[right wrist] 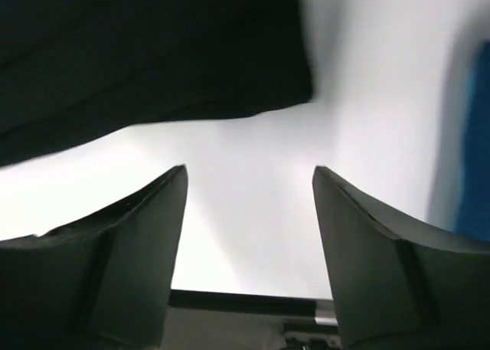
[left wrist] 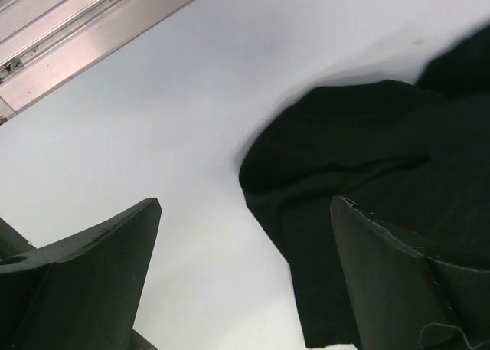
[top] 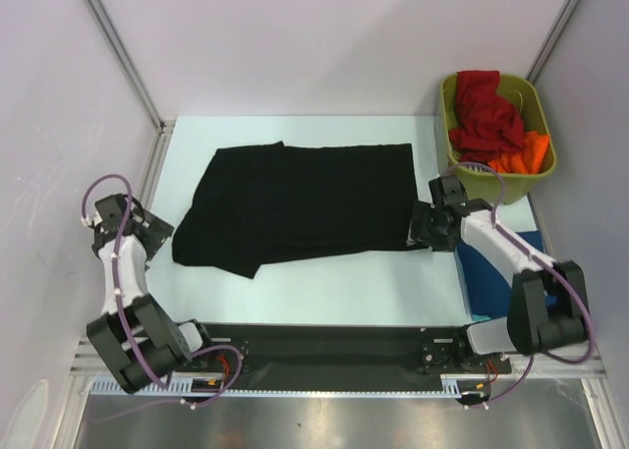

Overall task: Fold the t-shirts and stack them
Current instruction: Flatten the tshirt out

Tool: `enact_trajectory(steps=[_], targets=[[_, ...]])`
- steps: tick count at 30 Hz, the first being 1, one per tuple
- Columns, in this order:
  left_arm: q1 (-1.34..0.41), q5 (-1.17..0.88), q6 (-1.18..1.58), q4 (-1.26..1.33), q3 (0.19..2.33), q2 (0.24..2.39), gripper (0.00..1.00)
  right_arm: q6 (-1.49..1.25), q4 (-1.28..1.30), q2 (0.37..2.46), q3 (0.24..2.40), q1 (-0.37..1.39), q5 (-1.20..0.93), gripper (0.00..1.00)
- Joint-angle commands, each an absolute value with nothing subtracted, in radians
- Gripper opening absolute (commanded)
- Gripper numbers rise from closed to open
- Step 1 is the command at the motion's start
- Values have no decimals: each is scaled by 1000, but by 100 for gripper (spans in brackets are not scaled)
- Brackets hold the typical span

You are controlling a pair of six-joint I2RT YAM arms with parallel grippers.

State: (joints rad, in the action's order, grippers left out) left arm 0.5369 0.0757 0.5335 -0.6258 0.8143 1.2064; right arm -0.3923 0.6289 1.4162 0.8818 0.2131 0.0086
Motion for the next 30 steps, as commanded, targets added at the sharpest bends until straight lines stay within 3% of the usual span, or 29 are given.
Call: enact_trajectory(steps=[1,5,9,12,13,15,20,23,27,30], targets=[[483,49,511,-675,796,1118,98,-356,634,1309,907,288,-98,73],[423,-145,451,-594,735,1098,94,-437,430,1264,862,398,-311,76],[399,-158,399,-623,790,1134,93,-575,226,1330,857,543,-425,75],[399,-130,320,-664,831,1219,83,-691,43,1451,873,645,-472,73],[400,-100,313,-673,854,1242,72,-710,19,1486,900,669,-479,72],[402,-92,289,-675,868,1296,67,-727,-43,1592,939,736,-483,70],[403,-113,272,-635,890,1386,63,-799,-146,1797,1032,816,-532,68],[403,-107,267,-630,891,1414,64,-870,-213,1865,1075,851,-554,58],[403,-120,265,-618,899,1469,71,-919,-247,1977,1143,890,-572,57],[405,-167,279,-581,897,1489,67,-937,-250,2016,1189,914,-568,58]])
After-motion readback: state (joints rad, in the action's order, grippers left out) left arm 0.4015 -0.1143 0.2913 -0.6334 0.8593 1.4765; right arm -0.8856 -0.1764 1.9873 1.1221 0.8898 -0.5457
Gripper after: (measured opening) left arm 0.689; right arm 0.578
